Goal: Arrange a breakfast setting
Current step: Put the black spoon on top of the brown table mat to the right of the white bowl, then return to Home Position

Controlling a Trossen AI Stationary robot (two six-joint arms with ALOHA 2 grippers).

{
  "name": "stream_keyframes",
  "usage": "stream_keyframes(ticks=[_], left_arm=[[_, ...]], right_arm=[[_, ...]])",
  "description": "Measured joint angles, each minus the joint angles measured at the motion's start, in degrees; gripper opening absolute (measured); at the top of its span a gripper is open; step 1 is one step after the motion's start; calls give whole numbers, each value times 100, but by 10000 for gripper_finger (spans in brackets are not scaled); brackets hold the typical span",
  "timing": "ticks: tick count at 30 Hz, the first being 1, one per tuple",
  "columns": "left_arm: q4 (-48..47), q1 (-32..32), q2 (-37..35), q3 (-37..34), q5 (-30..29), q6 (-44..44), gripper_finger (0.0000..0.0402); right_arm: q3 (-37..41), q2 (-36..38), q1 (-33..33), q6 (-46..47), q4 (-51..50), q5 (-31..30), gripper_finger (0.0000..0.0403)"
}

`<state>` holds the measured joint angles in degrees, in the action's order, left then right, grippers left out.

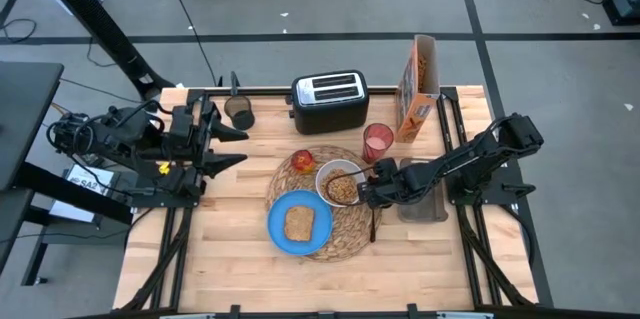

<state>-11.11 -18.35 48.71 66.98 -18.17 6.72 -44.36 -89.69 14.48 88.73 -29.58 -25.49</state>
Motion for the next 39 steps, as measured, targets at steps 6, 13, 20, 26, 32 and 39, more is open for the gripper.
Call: stream_keyframes(ticks=[6,13,20,26,32,39], left_arm=[[2,0,0,0,0,0,217],[0,0,0,0,0,0,217],[-16,0,0,0,0,-2,217],[-13,0,-11,0,0,-2,217],[84,142,169,2,2,39,209],[50,674,594,0,150,190,146]], right_arm=[[0,13,0,-2,-6,11,86],[-191,129,0,-31,-521,47,93],[-505,527,29,-222,-1262,35,93],[-775,1571,267,-913,-1815,-255,93],[-776,3000,548,-2768,-1551,-558,80],[-725,4363,804,-5580,-559,-769,17]])
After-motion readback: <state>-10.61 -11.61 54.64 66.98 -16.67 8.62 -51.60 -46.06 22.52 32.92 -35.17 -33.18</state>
